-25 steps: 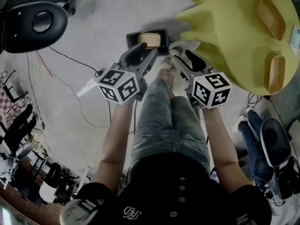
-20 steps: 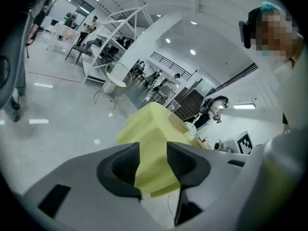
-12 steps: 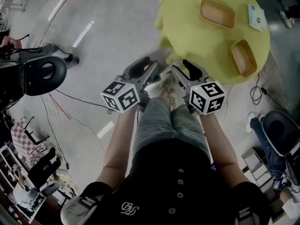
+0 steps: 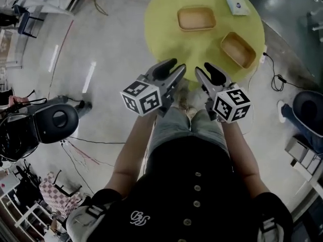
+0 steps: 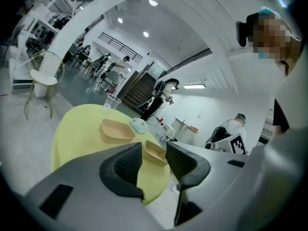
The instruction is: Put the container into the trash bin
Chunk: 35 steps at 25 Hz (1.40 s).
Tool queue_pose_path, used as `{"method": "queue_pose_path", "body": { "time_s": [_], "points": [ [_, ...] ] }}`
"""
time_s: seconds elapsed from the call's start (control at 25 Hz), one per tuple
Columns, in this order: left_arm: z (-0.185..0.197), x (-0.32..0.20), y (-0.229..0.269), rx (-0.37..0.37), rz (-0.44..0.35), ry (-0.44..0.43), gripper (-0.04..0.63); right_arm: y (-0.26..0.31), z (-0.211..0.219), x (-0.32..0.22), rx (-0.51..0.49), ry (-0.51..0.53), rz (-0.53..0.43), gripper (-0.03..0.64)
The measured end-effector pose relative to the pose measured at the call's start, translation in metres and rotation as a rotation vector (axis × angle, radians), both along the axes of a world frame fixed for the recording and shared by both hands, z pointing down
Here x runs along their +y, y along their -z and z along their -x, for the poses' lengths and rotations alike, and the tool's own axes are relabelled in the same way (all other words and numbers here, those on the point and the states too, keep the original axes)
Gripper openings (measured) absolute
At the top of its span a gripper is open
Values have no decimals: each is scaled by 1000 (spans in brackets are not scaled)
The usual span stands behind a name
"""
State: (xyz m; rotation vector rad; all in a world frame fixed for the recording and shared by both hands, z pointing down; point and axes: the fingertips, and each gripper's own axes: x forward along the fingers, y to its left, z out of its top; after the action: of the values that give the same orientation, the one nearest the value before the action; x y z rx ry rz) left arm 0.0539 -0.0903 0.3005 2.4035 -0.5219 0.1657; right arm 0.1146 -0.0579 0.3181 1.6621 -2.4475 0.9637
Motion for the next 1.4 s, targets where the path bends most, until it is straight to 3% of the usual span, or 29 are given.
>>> {"method": "queue_pose_path", "body": {
  "time_s": [0.36, 0.68, 1.4],
  "points": [
    [-56, -6, 10, 17, -33, -194, 163, 30, -83, 13, 32, -320, -86, 109],
    [-100, 1, -4, -4, -32, -299, 163, 9, -148, 55, 54, -507, -38, 109],
    [-221, 55, -85, -140, 7, -372, 163, -79, -270, 132, -7, -650, 96, 109]
  ]
}}
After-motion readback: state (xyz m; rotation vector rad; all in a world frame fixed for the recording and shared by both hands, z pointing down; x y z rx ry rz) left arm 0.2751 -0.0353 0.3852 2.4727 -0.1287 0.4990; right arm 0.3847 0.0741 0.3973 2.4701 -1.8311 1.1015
